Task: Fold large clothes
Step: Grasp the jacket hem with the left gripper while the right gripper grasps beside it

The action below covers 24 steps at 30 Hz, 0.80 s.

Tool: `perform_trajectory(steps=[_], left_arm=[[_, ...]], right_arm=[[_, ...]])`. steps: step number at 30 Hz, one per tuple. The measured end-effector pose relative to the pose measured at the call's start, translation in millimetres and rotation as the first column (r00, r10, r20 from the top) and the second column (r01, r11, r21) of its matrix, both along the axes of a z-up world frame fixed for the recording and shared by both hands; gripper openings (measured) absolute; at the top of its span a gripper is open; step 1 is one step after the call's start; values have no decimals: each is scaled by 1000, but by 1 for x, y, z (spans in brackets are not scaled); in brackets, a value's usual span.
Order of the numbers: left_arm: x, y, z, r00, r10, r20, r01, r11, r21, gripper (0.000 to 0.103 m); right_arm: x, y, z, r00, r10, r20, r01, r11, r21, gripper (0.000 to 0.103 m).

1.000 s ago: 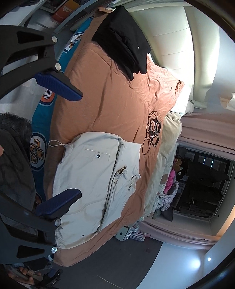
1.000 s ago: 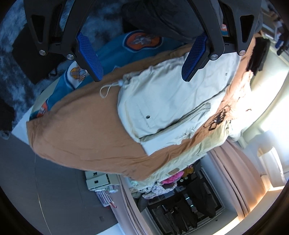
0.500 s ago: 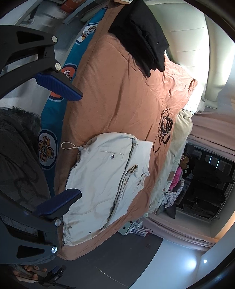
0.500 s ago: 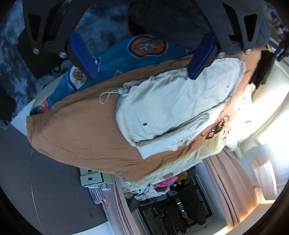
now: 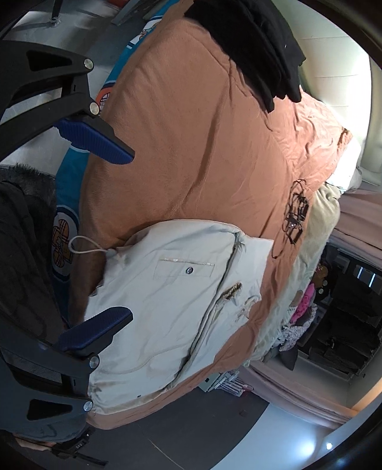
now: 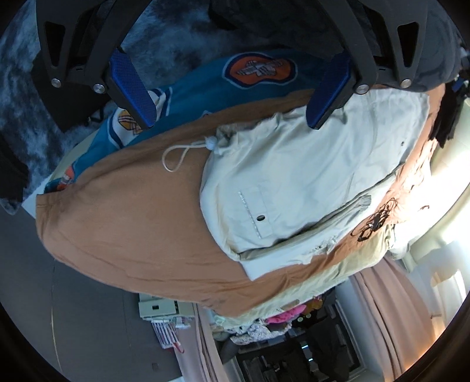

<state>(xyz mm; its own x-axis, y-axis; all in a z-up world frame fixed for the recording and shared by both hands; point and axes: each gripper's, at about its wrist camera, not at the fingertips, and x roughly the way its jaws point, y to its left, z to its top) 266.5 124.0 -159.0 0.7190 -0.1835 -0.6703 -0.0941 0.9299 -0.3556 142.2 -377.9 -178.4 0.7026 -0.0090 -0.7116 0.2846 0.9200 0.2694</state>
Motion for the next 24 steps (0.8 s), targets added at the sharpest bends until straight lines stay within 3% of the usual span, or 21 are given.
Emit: perform_trajectory(steps=[5,9,11,15,22,24], left_arm=[[45,7,-23,998,-13,-61,8,997,-78,87],[74,10,-43,992,-23,-122,10,995,-103,70],[86,10,-51,989,-28,-144,12,994,-107,65],[106,10,-63,981,-47,-188,26,993,-115,50],[129,9,-73,975,-66,-214,38,991,-131,49],[132,7,-75,971,-87,-222,54,987,-152,41]], right_arm=[[34,-9,-12,1000,14,-10,-14,998,65,88],[58,-18,-27,1000,12,-26,-9,991,131,84],[70,-22,-34,999,21,-28,-16,987,159,77],[89,-25,-47,999,20,-49,-11,985,174,71],[113,-41,-62,998,-12,-55,24,973,228,65],[117,-46,-64,998,-17,-52,29,970,240,58]])
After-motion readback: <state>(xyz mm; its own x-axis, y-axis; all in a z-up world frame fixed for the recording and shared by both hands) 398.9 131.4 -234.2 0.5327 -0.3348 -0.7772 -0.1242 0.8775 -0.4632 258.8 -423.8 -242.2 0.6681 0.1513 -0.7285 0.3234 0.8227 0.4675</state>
